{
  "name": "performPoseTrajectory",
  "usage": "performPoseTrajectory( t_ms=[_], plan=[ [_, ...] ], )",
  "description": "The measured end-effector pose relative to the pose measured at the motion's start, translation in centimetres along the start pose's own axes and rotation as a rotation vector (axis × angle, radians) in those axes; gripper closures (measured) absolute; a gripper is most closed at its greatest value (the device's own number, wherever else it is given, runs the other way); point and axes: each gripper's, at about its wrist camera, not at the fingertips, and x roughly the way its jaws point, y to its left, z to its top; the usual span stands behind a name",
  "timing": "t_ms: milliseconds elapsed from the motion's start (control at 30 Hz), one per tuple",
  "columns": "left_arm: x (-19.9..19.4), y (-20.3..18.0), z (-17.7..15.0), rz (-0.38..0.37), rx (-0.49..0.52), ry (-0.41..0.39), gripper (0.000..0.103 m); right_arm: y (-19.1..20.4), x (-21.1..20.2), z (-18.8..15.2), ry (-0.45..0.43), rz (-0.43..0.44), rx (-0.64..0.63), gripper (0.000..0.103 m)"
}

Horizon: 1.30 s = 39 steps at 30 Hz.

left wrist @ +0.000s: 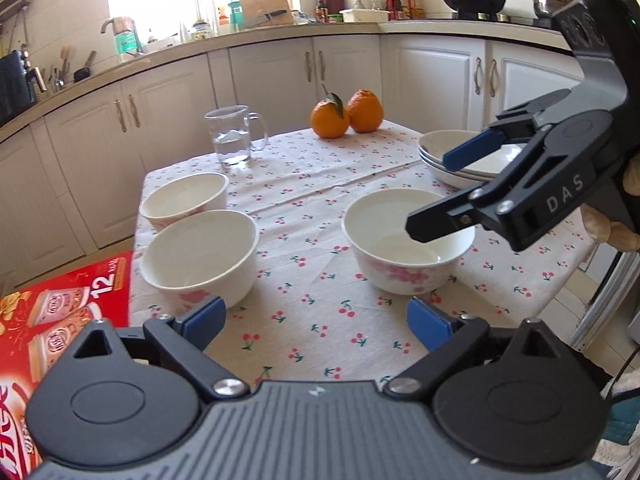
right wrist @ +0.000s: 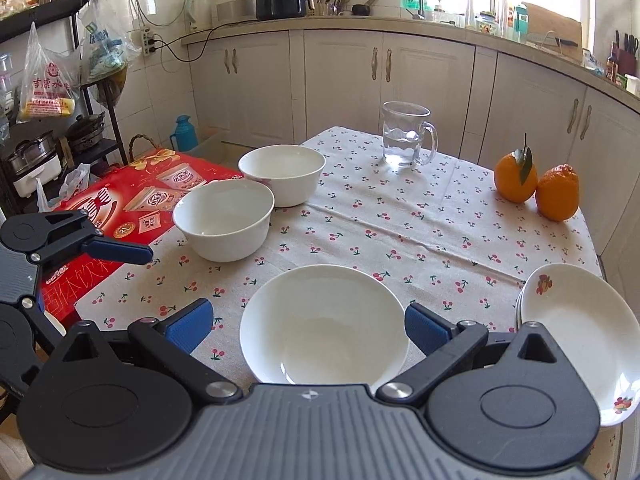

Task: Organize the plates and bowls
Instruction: 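Lower the bowl onto the cloth and open the right tool, then withdraw the right tool while moving the left tool toward the white bowls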

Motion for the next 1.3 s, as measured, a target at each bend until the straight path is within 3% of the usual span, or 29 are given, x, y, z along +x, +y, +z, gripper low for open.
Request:
performPoseTrajectory(
  t_ms=[267,500,1033,1300],
  plan=[
    [-1.7,2.9,0.4,0.106,-0.058,-0.047,0.004,2.4,-0.8,1.1,-0.025,-0.023,-0.088,0.000],
    [-1.4,4.7,1.2,0.167,-0.052,-0.058,0.004,4.7,-0.2,1.9,-0.030,-0.038,-0.183,0.000],
    [4.1,9.7,2.7,0.094,-0.117,0.020,0.005,6.5,5.7,3.6,0.035,0.071,-0.234,0.000],
    [7.4,11.1,3.4,0.042,-0.106,0.073,0.012,6.1,9.3,4.9,0.067,0.127,-0.216,0.000]
  ],
)
